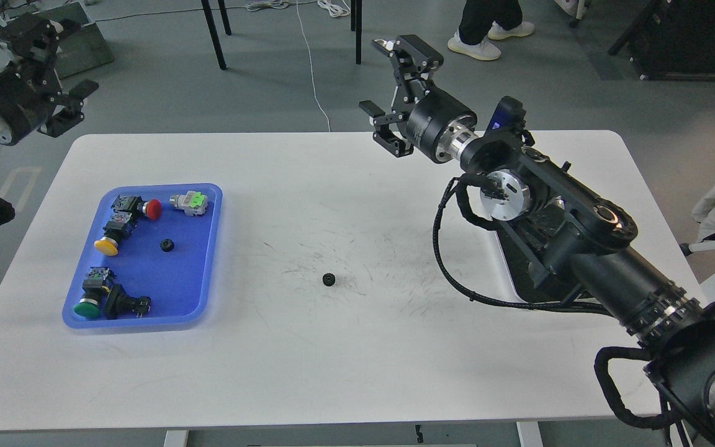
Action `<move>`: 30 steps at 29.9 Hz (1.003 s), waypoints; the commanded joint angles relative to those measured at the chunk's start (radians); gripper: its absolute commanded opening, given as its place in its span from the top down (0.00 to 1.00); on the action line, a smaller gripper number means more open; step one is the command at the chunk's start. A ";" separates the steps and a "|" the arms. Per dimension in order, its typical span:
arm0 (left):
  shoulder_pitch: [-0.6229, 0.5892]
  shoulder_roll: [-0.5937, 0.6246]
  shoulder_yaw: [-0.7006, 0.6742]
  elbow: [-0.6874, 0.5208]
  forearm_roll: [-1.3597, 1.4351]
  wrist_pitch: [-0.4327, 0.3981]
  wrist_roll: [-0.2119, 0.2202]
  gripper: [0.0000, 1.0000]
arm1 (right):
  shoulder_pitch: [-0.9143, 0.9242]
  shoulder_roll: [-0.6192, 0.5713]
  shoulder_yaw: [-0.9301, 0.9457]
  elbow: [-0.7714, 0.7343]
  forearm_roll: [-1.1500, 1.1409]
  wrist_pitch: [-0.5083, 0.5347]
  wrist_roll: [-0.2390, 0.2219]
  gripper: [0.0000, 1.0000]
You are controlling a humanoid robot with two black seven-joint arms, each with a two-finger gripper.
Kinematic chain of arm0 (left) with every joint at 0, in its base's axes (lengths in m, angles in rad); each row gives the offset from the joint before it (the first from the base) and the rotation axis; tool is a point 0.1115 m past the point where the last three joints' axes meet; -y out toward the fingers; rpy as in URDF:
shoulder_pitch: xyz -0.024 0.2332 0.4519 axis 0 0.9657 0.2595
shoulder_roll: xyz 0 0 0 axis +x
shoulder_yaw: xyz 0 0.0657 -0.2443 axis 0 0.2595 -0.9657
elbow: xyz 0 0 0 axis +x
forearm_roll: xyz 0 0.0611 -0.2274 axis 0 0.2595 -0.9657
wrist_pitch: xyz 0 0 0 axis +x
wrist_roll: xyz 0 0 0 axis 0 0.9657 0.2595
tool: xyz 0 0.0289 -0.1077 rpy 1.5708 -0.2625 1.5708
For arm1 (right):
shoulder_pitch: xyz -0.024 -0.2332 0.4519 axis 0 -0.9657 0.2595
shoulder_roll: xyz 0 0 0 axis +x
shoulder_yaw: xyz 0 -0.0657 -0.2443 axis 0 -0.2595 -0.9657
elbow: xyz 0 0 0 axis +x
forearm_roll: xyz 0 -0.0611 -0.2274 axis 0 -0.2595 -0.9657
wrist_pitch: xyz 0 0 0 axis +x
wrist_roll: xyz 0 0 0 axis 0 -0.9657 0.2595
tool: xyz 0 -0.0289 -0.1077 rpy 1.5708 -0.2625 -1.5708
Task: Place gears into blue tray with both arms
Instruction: 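Release the black part on the table and retract the right arm, then reach the left gripper to the black part and grasp it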
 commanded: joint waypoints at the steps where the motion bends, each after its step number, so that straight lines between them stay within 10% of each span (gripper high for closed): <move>1: 0.017 0.173 0.023 -0.287 0.165 0.034 0.003 0.02 | -0.172 -0.044 0.193 0.100 0.078 0.036 0.000 0.05; 12: 0.026 0.272 0.164 -0.751 0.846 0.214 0.002 0.02 | -0.447 -0.110 0.446 0.220 0.247 0.055 0.000 0.04; 23: 0.101 -0.118 0.224 -0.731 1.350 0.352 0.167 0.02 | -0.513 -0.112 0.541 0.216 0.248 0.127 0.003 0.04; 30: 0.252 -0.308 0.224 -0.571 1.624 0.413 0.175 0.03 | -0.582 -0.122 0.615 0.211 0.253 0.193 0.005 0.04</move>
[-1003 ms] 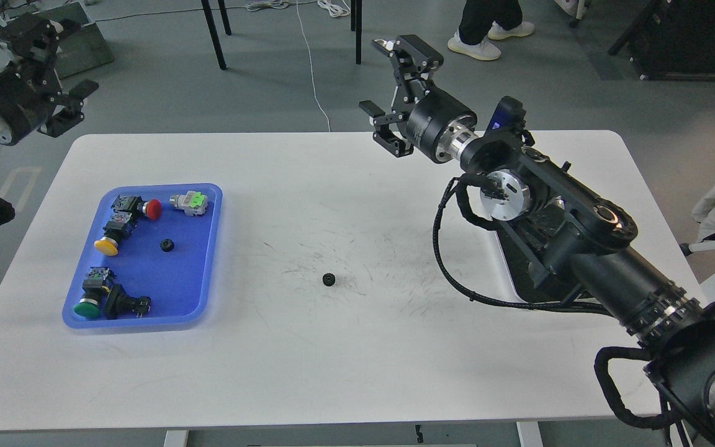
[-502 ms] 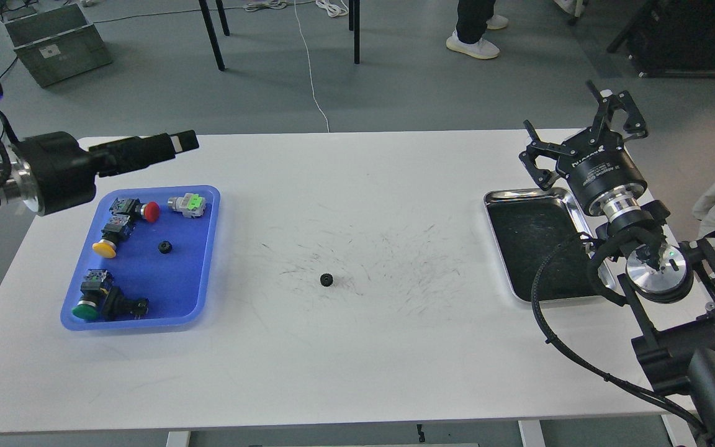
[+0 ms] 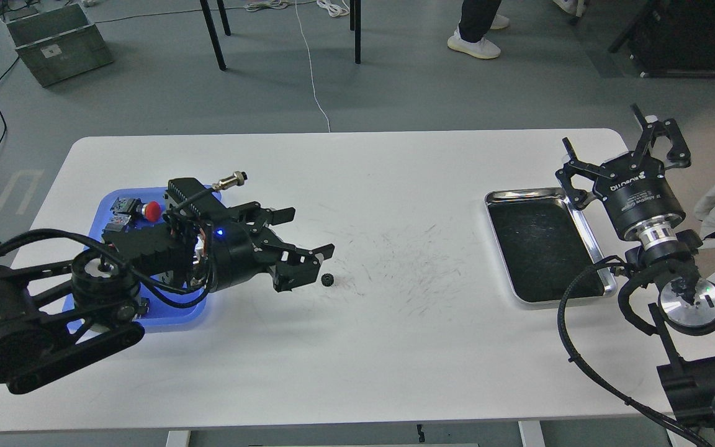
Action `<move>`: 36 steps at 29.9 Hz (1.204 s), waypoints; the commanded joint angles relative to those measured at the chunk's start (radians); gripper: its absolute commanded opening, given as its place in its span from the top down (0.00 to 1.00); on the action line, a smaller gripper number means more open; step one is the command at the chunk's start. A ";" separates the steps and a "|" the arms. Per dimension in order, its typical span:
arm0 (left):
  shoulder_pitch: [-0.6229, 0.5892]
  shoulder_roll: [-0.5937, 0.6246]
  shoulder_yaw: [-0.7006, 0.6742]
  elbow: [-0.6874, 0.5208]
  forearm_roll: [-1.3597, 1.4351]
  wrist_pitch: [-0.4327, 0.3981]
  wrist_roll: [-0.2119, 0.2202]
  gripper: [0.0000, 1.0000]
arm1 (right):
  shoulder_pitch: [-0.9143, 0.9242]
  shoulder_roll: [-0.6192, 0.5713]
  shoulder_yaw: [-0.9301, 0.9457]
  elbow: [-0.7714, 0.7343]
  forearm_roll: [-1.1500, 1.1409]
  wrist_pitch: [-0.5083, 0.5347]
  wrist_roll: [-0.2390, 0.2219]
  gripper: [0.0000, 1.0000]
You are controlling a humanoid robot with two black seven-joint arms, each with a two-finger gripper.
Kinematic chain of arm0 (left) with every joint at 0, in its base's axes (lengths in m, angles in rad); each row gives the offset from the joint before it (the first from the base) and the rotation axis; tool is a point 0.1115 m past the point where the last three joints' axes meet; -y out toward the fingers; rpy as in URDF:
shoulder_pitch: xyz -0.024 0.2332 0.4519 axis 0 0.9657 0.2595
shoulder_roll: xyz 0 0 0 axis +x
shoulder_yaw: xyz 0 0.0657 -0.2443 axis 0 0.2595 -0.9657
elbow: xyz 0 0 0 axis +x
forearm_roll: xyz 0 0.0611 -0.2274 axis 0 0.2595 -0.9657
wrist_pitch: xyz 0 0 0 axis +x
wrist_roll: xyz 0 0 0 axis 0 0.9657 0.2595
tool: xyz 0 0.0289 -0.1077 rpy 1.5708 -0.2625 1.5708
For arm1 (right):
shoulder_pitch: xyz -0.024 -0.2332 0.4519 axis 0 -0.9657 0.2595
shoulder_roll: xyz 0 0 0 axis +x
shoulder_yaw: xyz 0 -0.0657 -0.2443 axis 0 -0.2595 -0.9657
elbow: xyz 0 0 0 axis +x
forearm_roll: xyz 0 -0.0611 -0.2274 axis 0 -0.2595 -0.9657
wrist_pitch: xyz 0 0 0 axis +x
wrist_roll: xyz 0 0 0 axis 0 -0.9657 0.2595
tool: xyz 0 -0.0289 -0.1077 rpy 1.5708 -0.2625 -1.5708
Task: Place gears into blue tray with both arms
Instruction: 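Reach the left gripper to the black part and grasp it, then carry the black part with the left gripper to the blue tray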
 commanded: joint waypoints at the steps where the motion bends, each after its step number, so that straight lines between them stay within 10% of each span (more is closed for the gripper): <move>1: 0.061 -0.096 0.000 0.092 0.095 0.038 0.009 0.03 | -0.019 -0.003 0.030 -0.015 0.003 -0.010 0.000 0.04; 21: 0.143 -0.263 0.004 0.335 0.210 0.074 0.052 0.15 | -0.048 -0.005 0.063 -0.082 0.057 -0.008 0.031 0.03; 36: 0.161 -0.291 0.002 0.363 0.210 0.072 0.098 0.82 | -0.050 -0.005 0.053 -0.085 0.055 0.001 0.031 0.03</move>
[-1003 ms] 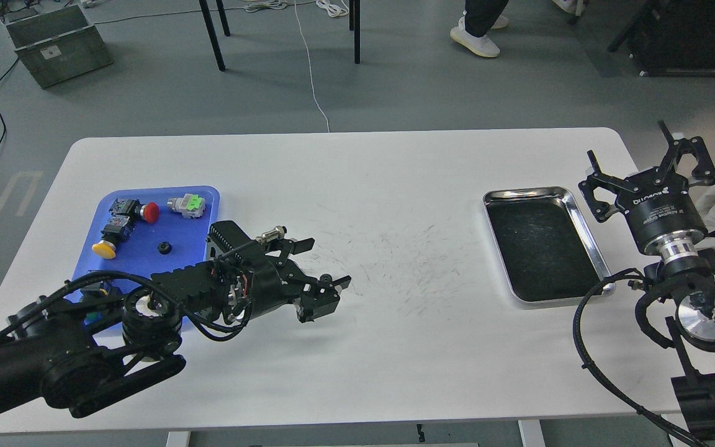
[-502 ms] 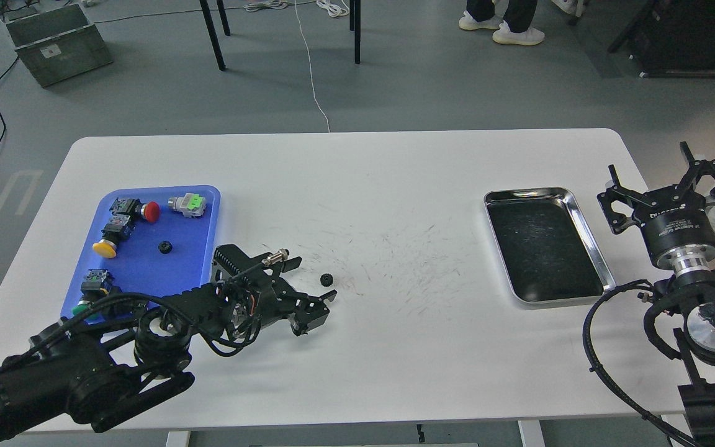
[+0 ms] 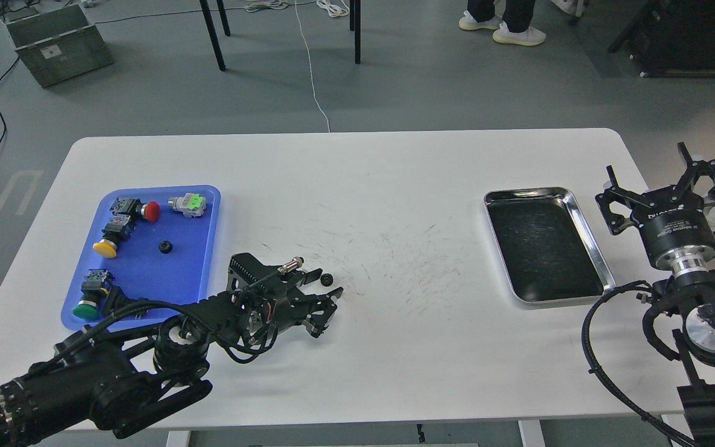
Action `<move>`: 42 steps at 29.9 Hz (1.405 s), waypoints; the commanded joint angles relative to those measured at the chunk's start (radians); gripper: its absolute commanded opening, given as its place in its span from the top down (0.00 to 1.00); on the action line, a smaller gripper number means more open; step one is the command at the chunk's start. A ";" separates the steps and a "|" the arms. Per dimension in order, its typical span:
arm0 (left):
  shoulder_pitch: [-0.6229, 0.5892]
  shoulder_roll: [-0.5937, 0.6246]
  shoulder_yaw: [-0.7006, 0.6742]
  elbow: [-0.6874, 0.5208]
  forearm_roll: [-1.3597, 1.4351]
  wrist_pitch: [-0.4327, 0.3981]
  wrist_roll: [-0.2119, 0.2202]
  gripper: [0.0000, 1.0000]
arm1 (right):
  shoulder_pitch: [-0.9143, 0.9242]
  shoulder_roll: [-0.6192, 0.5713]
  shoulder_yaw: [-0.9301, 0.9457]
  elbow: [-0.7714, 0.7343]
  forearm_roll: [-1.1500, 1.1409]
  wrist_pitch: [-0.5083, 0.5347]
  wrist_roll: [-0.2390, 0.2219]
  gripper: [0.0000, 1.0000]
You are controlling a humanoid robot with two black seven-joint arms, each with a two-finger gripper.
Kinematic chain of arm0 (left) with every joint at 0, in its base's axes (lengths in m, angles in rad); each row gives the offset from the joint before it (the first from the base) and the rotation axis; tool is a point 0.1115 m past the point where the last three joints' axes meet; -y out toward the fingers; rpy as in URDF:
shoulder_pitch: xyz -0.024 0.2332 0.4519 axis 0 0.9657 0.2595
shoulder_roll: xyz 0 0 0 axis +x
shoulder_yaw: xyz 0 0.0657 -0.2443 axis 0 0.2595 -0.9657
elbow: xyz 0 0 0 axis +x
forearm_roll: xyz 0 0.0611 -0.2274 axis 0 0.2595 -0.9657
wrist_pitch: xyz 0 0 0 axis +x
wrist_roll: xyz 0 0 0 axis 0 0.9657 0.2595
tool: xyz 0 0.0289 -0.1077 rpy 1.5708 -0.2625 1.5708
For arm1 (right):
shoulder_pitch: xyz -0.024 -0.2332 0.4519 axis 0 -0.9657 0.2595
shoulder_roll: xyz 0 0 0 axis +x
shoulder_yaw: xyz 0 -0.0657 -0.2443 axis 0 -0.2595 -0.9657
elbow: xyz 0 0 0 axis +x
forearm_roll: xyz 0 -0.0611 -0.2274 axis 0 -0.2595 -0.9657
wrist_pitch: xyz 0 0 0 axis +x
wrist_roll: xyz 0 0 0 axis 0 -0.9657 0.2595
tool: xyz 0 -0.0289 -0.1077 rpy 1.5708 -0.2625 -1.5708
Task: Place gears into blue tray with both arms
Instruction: 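Carry the black part with the left gripper to the blue tray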
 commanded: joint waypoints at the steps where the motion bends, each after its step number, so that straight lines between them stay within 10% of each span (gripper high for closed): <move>1: 0.014 -0.003 -0.001 0.006 0.000 -0.002 0.009 0.87 | 0.000 0.001 -0.004 0.000 0.000 0.000 0.000 0.03; 15: 0.007 0.056 -0.067 -0.066 0.000 0.005 0.018 0.96 | 0.000 -0.001 -0.013 -0.002 0.000 0.000 -0.002 0.03; 28: -0.192 0.514 -0.134 -0.331 -0.316 0.005 0.039 0.96 | 0.008 -0.006 -0.033 -0.002 0.000 -0.006 -0.009 0.03; 34: -0.097 0.753 -0.116 -0.339 -0.417 0.128 -0.006 0.96 | 0.011 -0.018 -0.047 -0.002 0.000 -0.003 -0.009 0.03; 42: 0.135 0.755 -0.121 -0.332 -0.482 0.222 -0.028 0.96 | 0.013 -0.019 -0.048 -0.009 -0.003 -0.004 -0.008 0.03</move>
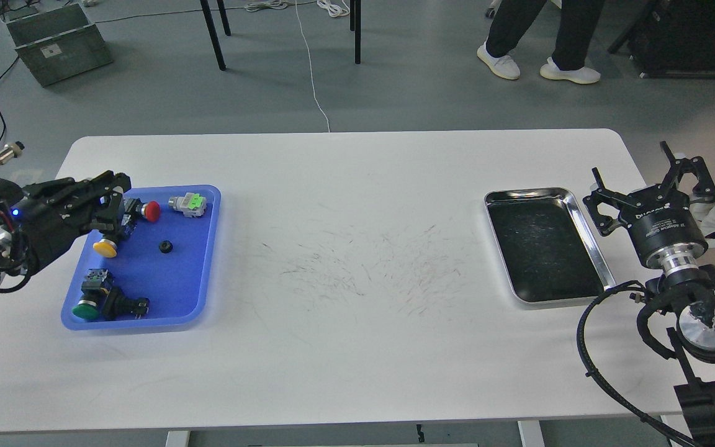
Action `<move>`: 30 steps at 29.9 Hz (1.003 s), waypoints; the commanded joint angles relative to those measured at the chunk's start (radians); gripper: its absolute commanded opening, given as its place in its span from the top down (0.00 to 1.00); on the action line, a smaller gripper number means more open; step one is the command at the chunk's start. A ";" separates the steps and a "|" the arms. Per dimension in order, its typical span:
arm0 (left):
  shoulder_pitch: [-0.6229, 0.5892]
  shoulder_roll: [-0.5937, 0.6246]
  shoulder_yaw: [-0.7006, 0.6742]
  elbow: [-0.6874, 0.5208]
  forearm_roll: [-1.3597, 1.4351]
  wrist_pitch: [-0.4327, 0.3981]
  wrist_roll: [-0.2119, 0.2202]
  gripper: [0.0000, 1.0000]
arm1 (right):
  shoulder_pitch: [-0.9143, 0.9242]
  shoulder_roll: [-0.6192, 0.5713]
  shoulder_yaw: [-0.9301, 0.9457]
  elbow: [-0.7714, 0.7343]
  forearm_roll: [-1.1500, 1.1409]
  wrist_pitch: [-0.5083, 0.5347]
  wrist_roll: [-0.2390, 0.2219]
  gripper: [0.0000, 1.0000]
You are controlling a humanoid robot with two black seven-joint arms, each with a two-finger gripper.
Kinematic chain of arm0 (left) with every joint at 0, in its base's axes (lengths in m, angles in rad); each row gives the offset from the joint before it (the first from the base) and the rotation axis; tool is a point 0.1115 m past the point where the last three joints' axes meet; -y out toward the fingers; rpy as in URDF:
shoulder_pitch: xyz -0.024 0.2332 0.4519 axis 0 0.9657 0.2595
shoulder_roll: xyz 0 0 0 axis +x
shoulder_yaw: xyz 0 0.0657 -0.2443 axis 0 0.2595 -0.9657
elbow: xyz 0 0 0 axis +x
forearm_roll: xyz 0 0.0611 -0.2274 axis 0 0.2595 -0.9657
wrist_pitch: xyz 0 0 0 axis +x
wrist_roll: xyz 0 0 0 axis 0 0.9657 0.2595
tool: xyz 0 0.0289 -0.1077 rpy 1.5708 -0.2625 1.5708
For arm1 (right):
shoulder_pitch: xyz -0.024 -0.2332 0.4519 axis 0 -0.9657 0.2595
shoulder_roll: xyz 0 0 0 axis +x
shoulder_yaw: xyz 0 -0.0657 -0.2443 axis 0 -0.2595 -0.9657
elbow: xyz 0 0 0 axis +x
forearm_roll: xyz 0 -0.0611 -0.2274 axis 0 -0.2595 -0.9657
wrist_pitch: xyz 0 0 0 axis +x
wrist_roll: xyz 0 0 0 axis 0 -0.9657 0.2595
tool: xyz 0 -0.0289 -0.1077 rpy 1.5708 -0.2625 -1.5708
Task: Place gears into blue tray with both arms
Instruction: 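Carry the black part with the left gripper to the blue tray, then lower the part into the blue tray and open the left gripper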
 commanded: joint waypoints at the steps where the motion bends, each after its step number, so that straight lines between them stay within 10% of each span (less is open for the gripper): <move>1: 0.048 -0.040 -0.003 0.008 -0.012 0.011 0.001 0.96 | 0.001 -0.003 0.000 -0.006 -0.002 -0.002 0.000 0.03; 30: 0.109 -0.301 0.008 0.279 0.004 0.008 -0.004 0.91 | -0.011 -0.038 -0.017 -0.006 0.001 -0.002 0.002 0.04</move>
